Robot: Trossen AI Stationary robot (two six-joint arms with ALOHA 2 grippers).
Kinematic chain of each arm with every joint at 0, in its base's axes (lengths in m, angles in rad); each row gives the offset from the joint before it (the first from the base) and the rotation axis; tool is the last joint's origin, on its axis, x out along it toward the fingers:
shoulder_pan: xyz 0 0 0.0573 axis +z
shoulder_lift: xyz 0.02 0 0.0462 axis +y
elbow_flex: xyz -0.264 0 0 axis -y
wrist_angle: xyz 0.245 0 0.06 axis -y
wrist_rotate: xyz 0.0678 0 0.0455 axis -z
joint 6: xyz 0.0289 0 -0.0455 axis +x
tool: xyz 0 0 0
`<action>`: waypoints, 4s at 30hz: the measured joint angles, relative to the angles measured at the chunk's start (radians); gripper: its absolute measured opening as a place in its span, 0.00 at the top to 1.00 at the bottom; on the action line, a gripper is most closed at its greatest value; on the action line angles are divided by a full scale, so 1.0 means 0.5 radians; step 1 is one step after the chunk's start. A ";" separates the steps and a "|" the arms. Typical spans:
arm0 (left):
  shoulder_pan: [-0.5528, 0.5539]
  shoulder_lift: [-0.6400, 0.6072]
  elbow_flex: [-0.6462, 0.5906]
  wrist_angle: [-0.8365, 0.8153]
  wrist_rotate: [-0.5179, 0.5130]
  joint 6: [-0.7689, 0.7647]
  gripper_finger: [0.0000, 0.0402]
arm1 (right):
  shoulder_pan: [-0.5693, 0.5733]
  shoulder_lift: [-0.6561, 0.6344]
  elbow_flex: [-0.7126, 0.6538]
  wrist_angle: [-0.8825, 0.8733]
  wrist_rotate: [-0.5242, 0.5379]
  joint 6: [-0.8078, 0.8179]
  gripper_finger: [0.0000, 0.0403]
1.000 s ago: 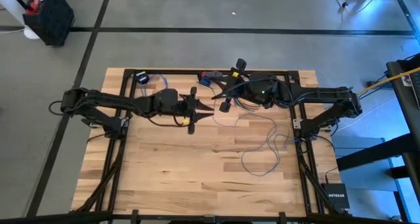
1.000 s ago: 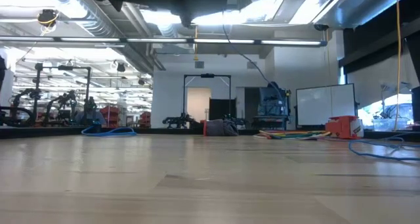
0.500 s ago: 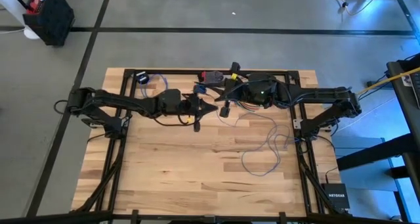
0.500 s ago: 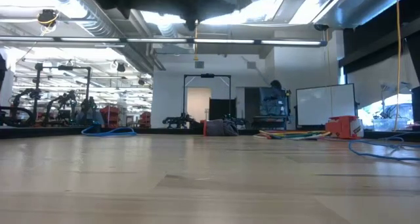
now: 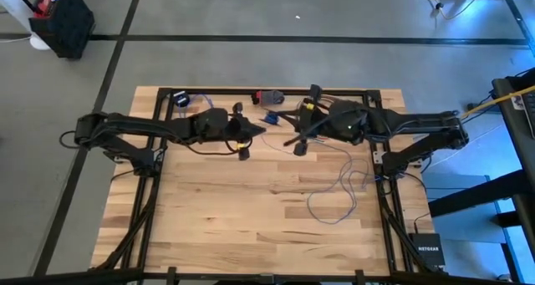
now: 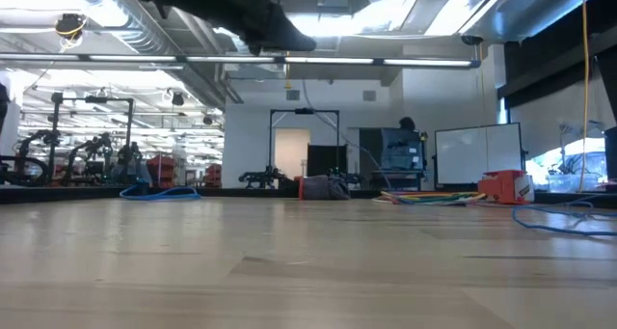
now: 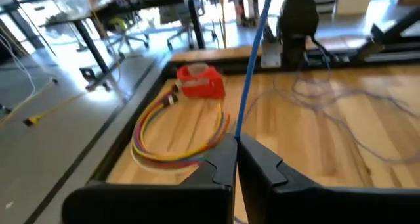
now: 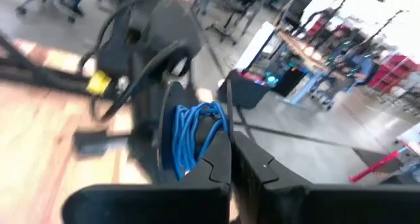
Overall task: Coil cords
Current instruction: Coil the blue wire on the black spool
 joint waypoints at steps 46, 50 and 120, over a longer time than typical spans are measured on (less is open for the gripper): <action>-0.110 0.092 -0.004 0.458 0.023 -0.215 0.99 | -0.256 0.523 -0.231 0.271 0.379 0.065 0.99; -0.112 0.115 -0.004 0.490 0.015 -0.211 0.99 | -0.252 0.508 -0.233 0.438 0.367 -0.030 0.99; -0.022 -0.187 -0.009 -0.493 -0.317 -0.099 0.99 | 0.021 0.219 -0.212 -0.666 0.339 -0.030 0.99</action>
